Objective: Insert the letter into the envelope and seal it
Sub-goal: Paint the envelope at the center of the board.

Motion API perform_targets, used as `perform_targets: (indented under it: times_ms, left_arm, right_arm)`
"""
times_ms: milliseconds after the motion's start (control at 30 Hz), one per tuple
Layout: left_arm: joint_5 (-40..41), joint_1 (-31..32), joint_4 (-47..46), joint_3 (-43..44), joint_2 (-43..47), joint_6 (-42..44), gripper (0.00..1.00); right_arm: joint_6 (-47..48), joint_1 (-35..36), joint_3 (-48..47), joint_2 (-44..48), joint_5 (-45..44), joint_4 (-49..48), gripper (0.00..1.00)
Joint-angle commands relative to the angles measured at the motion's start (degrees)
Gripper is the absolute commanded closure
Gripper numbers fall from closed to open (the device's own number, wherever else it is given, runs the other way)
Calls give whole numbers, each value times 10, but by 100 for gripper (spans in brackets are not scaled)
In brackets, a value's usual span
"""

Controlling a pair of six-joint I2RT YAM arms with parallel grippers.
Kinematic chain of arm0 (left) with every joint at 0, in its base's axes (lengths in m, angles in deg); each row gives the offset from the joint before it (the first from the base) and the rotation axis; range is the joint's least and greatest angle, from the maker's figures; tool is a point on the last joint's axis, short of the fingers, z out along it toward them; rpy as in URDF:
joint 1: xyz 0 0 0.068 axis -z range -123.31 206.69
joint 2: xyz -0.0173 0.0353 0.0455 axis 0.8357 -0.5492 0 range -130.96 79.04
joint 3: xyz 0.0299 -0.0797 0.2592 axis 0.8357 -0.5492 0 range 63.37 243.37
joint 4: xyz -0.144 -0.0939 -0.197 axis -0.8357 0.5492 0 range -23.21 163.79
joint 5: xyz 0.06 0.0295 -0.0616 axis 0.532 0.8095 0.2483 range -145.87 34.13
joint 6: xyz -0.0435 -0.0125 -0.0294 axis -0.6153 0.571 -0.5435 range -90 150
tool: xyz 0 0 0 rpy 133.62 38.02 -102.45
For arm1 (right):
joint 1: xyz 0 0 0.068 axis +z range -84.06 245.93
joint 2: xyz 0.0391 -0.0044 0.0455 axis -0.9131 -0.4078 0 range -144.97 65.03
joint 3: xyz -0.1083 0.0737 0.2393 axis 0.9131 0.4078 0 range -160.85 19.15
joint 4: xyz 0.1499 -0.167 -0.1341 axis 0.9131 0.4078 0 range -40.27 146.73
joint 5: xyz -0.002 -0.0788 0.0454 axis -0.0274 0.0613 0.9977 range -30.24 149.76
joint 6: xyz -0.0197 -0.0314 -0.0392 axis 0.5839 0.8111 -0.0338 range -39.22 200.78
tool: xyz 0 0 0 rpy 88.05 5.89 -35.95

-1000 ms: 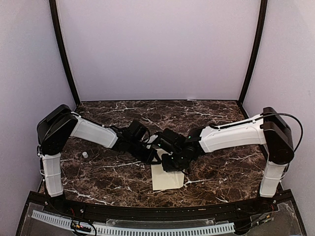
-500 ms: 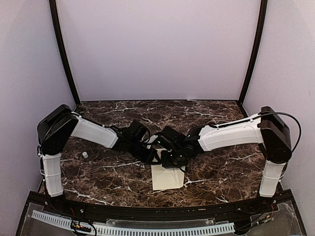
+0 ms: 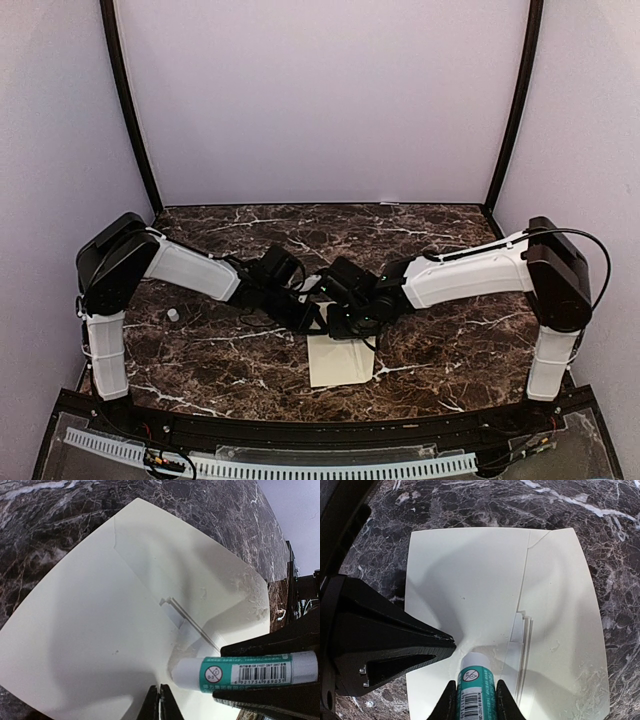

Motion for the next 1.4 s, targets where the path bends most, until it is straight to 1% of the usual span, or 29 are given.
perform_targets:
  times_ms: [0, 267, 800, 1167, 1367]
  left_arm:
    - [-4, 3, 30, 2, -16, -3, 96]
    - [-5, 3, 30, 3, -19, -4, 96]
    - [-5, 3, 30, 5, -22, -3, 96]
    - [-8, 3, 30, 6, -24, -6, 96]
    - [-14, 3, 29, 6, -20, -6, 96]
  right_arm:
    - [1, -5, 18, -12, -11, 8, 97]
    - [-16, 14, 44, 11, 5, 17, 97]
    - [-56, 57, 59, 35, 12, 54, 98]
    - [-69, 75, 62, 50, 30, 46, 98]
    - [-70, 77, 61, 92, 32, 36, 98]
